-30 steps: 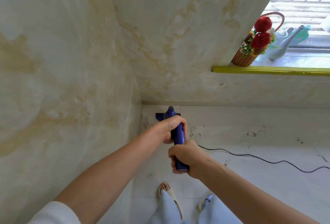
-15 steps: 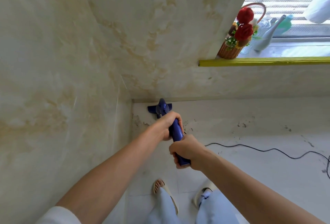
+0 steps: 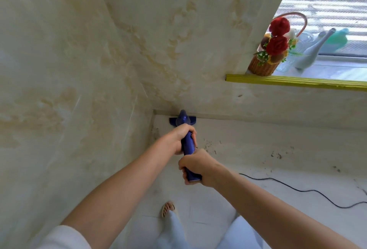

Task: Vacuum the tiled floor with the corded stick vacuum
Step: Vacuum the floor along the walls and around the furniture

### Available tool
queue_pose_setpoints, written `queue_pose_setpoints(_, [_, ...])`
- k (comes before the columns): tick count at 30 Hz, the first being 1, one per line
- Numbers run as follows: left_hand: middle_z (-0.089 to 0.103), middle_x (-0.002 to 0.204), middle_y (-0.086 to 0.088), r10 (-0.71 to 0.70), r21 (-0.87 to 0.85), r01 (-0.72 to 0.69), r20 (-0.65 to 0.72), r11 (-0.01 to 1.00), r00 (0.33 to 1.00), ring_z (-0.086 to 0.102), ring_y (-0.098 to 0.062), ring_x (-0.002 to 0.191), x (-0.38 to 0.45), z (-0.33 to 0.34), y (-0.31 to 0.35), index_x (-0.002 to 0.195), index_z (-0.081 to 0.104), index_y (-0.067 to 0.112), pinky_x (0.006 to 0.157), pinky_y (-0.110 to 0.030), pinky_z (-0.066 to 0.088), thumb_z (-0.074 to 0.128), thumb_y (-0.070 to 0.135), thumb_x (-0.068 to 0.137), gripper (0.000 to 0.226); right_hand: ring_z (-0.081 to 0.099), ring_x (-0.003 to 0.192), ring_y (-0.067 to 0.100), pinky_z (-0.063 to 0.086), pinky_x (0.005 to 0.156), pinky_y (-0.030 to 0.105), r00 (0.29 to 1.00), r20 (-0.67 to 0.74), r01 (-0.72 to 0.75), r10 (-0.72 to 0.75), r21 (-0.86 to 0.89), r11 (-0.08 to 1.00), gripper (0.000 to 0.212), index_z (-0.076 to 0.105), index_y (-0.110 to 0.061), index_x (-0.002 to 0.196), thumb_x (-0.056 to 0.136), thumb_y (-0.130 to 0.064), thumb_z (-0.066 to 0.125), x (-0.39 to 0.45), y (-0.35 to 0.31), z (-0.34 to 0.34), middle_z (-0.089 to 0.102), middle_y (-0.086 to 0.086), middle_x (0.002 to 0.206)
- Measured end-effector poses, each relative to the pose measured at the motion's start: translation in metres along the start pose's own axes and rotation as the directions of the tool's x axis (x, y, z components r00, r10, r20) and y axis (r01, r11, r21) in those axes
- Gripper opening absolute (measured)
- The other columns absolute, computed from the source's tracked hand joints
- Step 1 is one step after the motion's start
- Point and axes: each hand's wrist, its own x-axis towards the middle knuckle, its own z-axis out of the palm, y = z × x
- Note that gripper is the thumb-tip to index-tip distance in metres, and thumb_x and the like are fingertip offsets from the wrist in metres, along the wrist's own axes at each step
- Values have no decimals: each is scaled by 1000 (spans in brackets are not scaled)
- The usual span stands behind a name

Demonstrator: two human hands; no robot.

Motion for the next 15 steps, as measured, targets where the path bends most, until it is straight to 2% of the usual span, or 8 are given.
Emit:
queue_pose_setpoints(2, [43,39,-2,28,-43,-30,-41,999,999,42,-14,28,0,27,-9,45,43,9,45,-23,35,45,3,80,35,43,47,15,42,41,20,1000,12,-8,10,-87,996,20,43,-7,87,83,11,48,-7,2,-32,43,8,61])
queue_pose_setpoints(5, [40,31,-3,92,-147,-105,-94,983,991,39,-15,23,-6,88,-16,27,40,8,43,-22,33,42,-2,65,39,42,33,13,39,37,16,1000,-4,8,-10,-312,950,18,43,-6,78,83,10,48,-16,-6,-99,44,7,49])
queue_pose_setpoints(7, [37,28,-4,128,-231,-160,-145,960,981,37,-15,20,-9,130,-16,22,37,7,47,-26,31,39,-3,68,48,38,26,13,37,35,15,999,-14,32,-42,-444,895,16,44,-5,76,80,10,46,-20,-14,-145,44,8,50])
queue_pose_setpoints(10, [36,26,-5,157,-285,-218,-223,933,962,33,-14,18,-6,168,-18,19,38,4,49,-26,29,37,-4,67,48,43,31,15,40,37,18,996,48,88,-74,-598,797,11,48,-2,82,79,8,50,-18,-23,-194,47,11,58])
queue_pose_setpoints(13, [36,26,-6,143,-357,-221,-231,908,962,35,-16,22,6,186,-23,20,37,3,50,-26,31,35,2,85,65,48,42,18,44,41,22,990,129,136,-63,-695,706,12,51,-2,89,79,5,55,-15,-30,-225,50,12,62])
queue_pose_setpoints(15, [37,26,-5,148,-316,-242,-293,917,945,38,-19,31,12,194,-22,34,44,1,48,-24,32,35,2,88,55,48,44,18,44,42,23,985,167,143,-31,-715,685,11,50,-3,86,80,4,56,-13,-36,-237,50,12,64])
